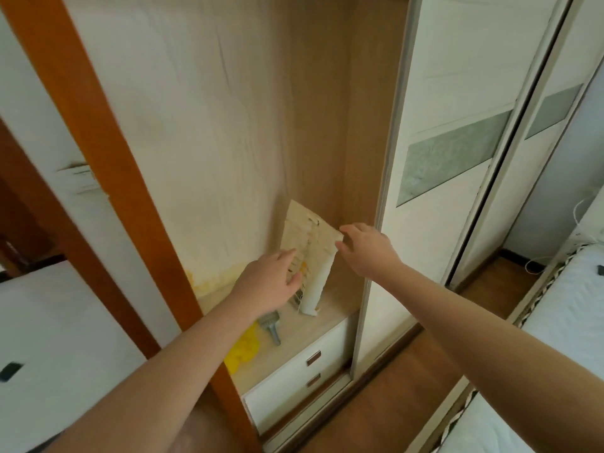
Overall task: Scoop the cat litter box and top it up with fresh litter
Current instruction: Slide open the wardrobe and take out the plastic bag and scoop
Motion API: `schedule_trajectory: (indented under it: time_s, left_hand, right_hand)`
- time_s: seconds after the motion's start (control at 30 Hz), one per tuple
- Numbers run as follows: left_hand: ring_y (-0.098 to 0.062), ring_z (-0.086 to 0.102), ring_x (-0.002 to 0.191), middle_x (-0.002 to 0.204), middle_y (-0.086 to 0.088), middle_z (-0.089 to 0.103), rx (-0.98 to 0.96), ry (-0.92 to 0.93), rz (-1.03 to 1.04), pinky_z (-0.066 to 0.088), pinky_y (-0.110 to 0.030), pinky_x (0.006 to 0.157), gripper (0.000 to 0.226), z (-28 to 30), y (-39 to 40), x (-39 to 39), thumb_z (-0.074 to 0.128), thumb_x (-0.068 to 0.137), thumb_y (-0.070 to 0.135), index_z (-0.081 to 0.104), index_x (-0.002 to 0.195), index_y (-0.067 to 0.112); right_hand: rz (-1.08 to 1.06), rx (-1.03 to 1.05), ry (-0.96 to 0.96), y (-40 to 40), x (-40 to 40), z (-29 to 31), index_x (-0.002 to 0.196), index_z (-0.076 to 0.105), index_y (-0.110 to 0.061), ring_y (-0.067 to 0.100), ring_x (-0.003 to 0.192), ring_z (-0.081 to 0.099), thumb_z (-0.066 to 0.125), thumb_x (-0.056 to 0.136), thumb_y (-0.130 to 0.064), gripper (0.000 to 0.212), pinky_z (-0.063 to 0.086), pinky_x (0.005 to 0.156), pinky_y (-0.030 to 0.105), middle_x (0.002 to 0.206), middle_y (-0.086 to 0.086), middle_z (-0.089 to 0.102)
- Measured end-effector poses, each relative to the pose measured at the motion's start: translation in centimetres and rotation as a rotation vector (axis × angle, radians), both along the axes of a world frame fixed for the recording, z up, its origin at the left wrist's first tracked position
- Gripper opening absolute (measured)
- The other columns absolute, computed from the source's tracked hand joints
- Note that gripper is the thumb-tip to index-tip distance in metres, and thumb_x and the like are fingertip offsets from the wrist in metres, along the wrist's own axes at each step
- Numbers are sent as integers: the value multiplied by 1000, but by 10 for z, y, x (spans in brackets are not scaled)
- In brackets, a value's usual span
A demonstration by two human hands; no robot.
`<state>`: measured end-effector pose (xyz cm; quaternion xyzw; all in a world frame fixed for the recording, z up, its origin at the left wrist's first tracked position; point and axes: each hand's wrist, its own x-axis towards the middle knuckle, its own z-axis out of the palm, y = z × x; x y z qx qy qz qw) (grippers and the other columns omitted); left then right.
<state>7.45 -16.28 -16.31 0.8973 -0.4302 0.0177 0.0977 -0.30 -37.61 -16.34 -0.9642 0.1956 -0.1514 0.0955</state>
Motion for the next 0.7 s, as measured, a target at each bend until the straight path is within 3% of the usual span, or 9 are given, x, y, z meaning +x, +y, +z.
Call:
schedule_trajectory:
  time_s: [0.17,0.37,0.7]
  left_hand:
    - [-15,27,144,157,3,32,44,-32,60,13,-44,120,55,-44,32,-12,21,102,44,25,153,23]
    - [-21,23,145,157,-6,30,67,-33,64,15,-45,119,56,-78,58,-17,23,102,42,23,153,18]
    - [-24,19,147,159,-8,25,112,5,-18,16,-42,120,59,-103,94,-17,24,103,42,18,154,14]
  right_hand:
    - [4,-130,-58,47,-13,-39,136,50,-22,25,123,51,43,98,-41,43,38,101,41,132,1,57]
    - [27,-72,-20,100,-23,-85,138,48,-22,23,122,53,37,95,-40,47,42,99,41,130,-2,58]
    - [-11,-7,88,149,-24,-109,144,40,-25,21,133,41,41,98,-41,48,34,109,40,143,-3,47]
